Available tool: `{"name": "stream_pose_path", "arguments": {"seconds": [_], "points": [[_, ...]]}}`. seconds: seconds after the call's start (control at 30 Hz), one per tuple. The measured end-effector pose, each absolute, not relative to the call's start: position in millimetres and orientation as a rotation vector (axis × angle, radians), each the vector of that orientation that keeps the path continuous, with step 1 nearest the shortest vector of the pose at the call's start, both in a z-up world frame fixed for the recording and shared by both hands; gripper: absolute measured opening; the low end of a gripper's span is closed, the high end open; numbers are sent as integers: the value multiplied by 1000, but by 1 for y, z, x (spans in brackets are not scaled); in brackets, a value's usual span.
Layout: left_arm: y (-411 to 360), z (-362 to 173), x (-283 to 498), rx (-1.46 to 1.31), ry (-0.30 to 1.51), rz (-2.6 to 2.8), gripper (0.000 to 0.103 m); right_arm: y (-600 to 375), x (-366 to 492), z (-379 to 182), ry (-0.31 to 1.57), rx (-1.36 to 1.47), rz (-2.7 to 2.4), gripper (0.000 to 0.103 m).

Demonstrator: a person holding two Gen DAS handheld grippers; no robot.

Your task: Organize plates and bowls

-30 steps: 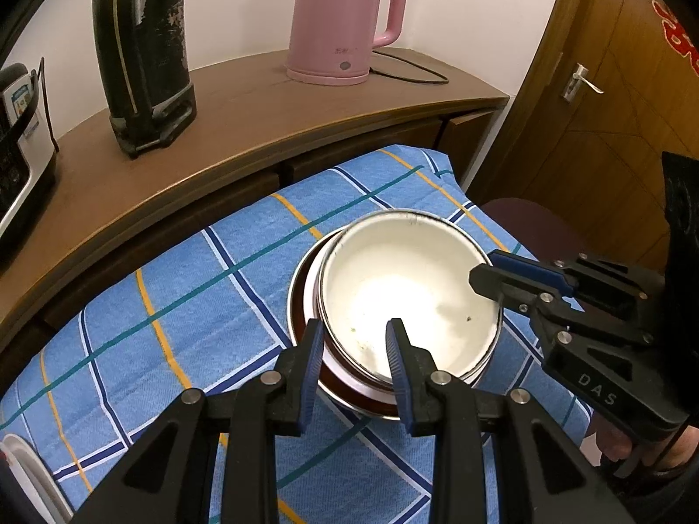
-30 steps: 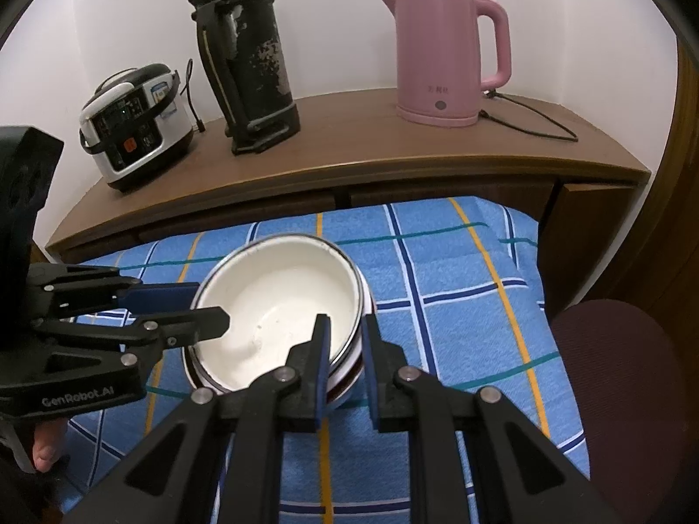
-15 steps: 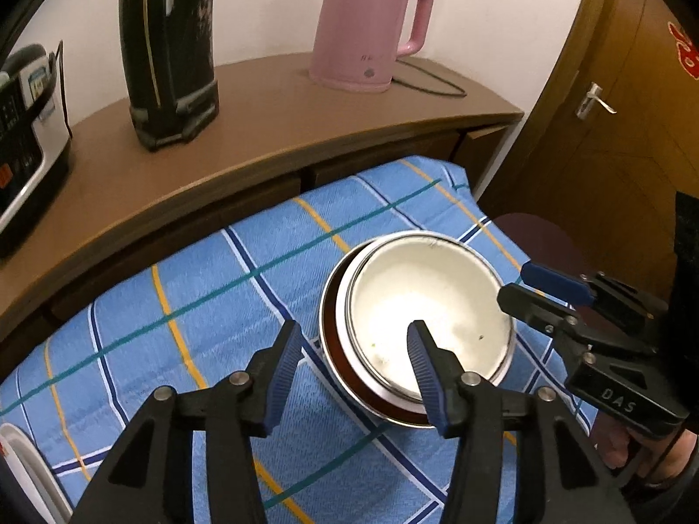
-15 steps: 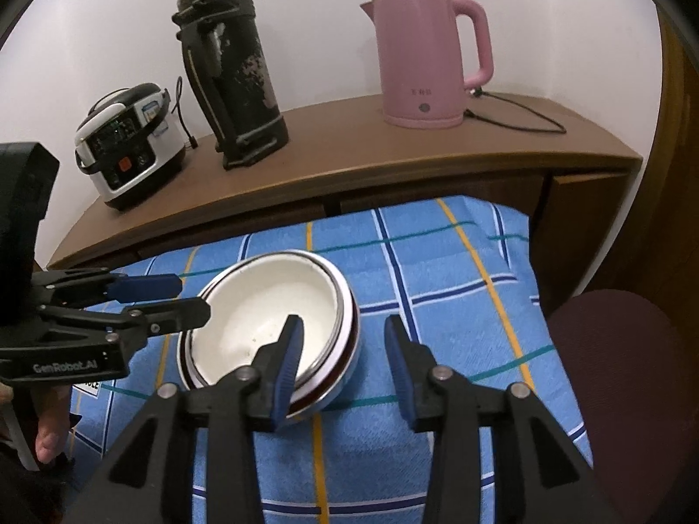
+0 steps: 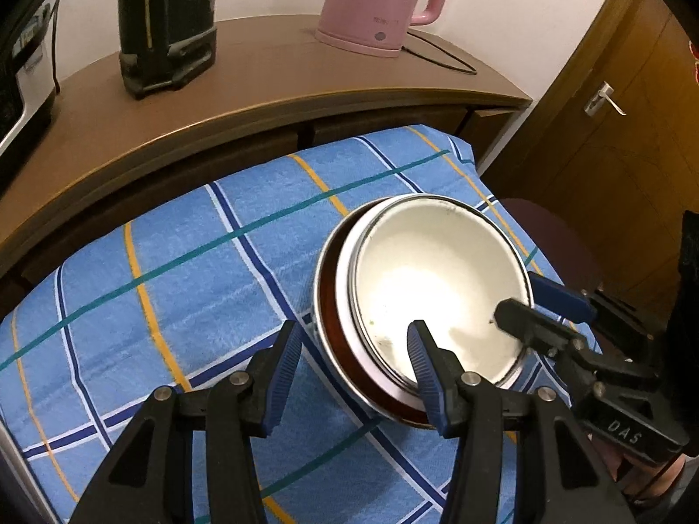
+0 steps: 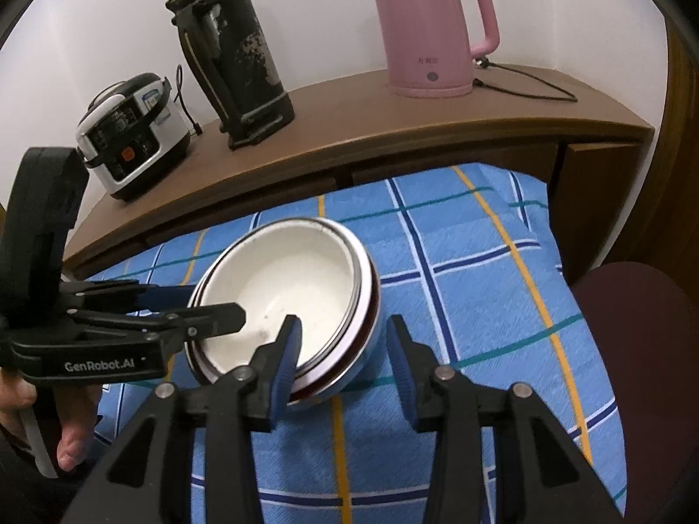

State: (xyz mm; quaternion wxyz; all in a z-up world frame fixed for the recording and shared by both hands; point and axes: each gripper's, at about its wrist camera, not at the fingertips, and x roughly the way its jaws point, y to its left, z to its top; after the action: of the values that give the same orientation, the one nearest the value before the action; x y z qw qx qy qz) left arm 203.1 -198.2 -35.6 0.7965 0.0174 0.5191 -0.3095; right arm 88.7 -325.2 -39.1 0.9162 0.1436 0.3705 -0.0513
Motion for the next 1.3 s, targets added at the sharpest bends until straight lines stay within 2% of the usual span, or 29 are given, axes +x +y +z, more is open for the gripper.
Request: {"name": "stream_pose_path", "arguments": {"seconds": [0.07, 0.13, 0.2, 0.27, 0.4, 0.63, 1.3], "points": [[-201, -39, 202, 22, 1126, -685, 53, -327, 94, -44, 775, 315, -104, 44], [-201, -42, 201, 15, 1138, -692, 53, -327, 97, -46, 781, 321, -106, 40], [-200, -41, 200, 14, 1137, -683, 51, -325, 98, -46, 775, 302, -128, 33], [-198, -39, 201, 11, 1141, -665, 47, -327, 100, -45, 772, 314, -130, 30], [-196, -36, 198, 32, 1140, -629, 44, -324, 107, -39, 783, 286, -135, 24], [-180, -30, 201, -17, 1141, -589, 38, -326, 114, -35, 784, 335, -81, 24], [-125, -24, 178, -79, 1069, -490, 37, -275, 131, -17, 774, 243, 25, 23]]}}
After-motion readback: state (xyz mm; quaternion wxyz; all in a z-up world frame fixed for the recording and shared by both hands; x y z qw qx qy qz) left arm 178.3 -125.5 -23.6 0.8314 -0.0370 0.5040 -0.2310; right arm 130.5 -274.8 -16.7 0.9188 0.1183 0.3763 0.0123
